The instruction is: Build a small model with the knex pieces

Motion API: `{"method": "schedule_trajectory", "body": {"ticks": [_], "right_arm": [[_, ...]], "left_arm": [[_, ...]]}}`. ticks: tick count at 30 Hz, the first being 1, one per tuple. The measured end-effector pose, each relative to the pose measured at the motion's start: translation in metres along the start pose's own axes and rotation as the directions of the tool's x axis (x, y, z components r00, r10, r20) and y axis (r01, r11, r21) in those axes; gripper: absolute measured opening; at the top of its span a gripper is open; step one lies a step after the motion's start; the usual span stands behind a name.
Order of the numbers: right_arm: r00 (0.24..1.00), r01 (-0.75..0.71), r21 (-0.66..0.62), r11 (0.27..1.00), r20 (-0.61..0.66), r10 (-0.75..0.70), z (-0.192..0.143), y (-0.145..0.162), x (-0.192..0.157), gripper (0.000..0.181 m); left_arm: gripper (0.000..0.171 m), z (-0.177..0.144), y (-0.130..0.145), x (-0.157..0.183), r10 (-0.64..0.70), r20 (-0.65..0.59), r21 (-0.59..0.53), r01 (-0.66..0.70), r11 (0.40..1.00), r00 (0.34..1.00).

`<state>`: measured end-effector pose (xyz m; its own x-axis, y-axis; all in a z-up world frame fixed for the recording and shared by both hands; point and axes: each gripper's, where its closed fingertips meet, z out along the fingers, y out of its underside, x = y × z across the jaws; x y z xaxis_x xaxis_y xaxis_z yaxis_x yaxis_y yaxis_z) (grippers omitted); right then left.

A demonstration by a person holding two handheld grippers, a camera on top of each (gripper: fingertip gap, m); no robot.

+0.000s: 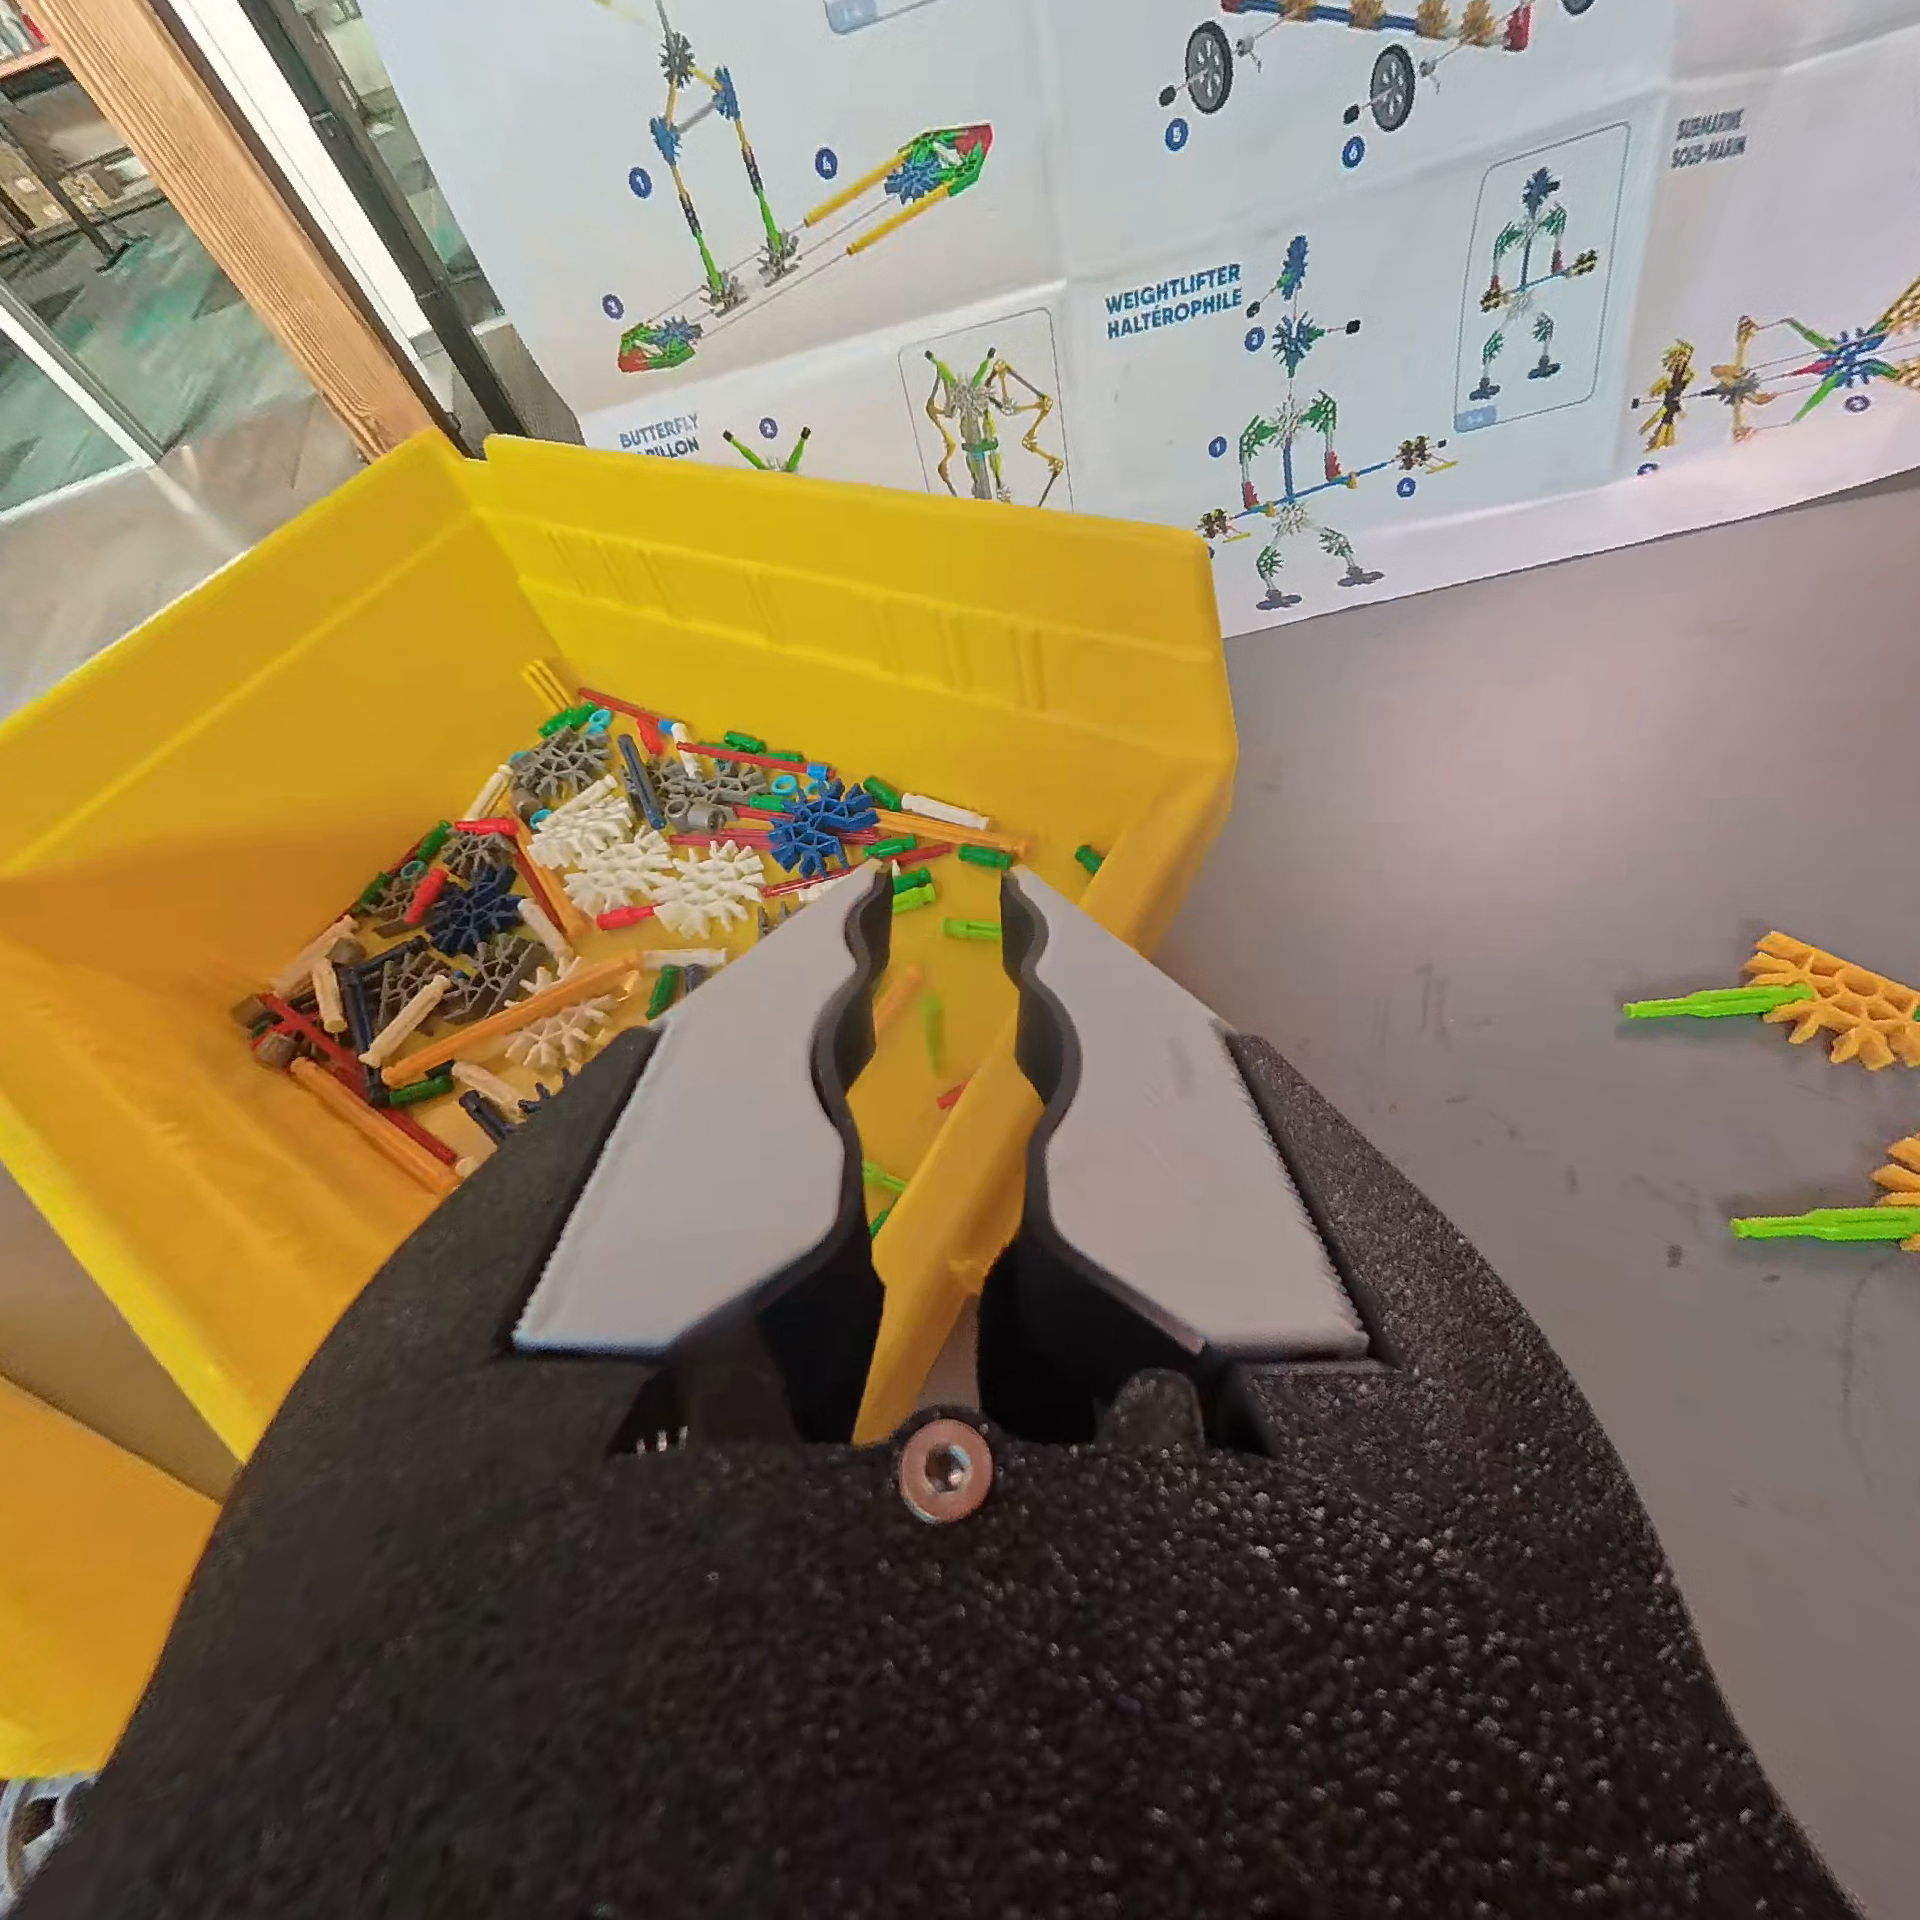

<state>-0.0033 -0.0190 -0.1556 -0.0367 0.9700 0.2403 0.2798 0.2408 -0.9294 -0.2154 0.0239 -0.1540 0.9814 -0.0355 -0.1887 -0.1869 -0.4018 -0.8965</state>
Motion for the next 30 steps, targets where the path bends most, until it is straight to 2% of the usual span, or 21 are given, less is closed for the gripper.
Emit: {"method": "schedule_trajectory", "body": {"ticks": [2,4,5,7,9,12,15,19,21,23,24,26,30], "right_arm": [[1.0,-0.018,-0.053,0.998,0.021,0.02,0.0,0.009,0.0,0.033],[0.999,-0.035,-0.125,0.992,0.032,0.039,0.001,0.021,0.001,0.038],[0.998,-0.039,-0.167,0.985,0.044,0.047,0.001,0.028,0.0,0.041],[0.995,-0.045,-0.261,0.964,0.072,0.066,0.001,0.045,-0.003,0.047],[0.993,-0.04,-0.356,0.934,0.093,0.078,-0.001,0.061,-0.007,0.056],[0.987,-0.035,-0.443,0.896,0.123,0.1,-0.004,0.072,-0.018,0.058],[0.983,-0.051,-0.488,0.872,0.132,0.131,-0.005,0.075,-0.025,0.048],[0.98,-0.08,-0.53,0.844,0.115,0.165,-0.006,0.082,-0.027,0.031],[0.976,-0.094,-0.53,0.842,0.119,0.184,-0.006,0.082,-0.029,0.028],[0.977,-0.1,-0.529,0.843,0.111,0.185,-0.005,0.082,-0.027,0.027],[0.977,-0.108,-0.532,0.84,0.099,0.188,-0.006,0.082,-0.026,0.024],[0.98,-0.116,-0.537,0.835,0.076,0.185,-0.007,0.084,-0.021,0.007],[0.984,-0.111,-0.532,0.84,0.062,0.169,-0.008,0.085,-0.015,0.003]], "left_arm": [[0.022,0.0,-0.004,0.018,0.023,-0.077,0.025,-0.021,0.999,0.997],[0.022,-0.003,-0.007,0.055,0.056,-0.254,0.048,-0.045,0.998,0.966],[0.022,-0.006,-0.004,0.079,0.052,-0.38,0.03,-0.044,0.999,0.924],[0.022,-0.018,0.004,0.124,0.002,-0.609,-0.022,-0.02,1.0,0.793],[0.022,-0.029,0.012,0.154,-0.012,-0.733,-0.058,-0.046,0.997,0.68],[0.022,-0.037,0.033,0.176,0.098,-0.784,-0.042,-0.21,0.977,0.613],[0.022,-0.038,0.053,0.188,0.148,-0.8,-0.057,-0.319,0.946,0.582],[0.015,-0.04,0.065,0.197,0.159,-0.816,-0.078,-0.378,0.922,0.556],[0.005,-0.043,0.066,0.203,0.17,-0.827,-0.066,-0.391,0.918,0.536],[0.004,-0.046,0.067,0.208,0.201,-0.829,-0.039,-0.412,0.911,0.522],[0.004,-0.046,0.066,0.208,0.222,-0.824,-0.025,-0.425,0.905,0.522],[0.002,-0.044,0.063,0.207,0.26,-0.805,0.001,-0.438,0.899,0.533],[0.0,-0.049,0.052,0.206,0.263,-0.807,0.039,-0.397,0.917,0.528]]}}
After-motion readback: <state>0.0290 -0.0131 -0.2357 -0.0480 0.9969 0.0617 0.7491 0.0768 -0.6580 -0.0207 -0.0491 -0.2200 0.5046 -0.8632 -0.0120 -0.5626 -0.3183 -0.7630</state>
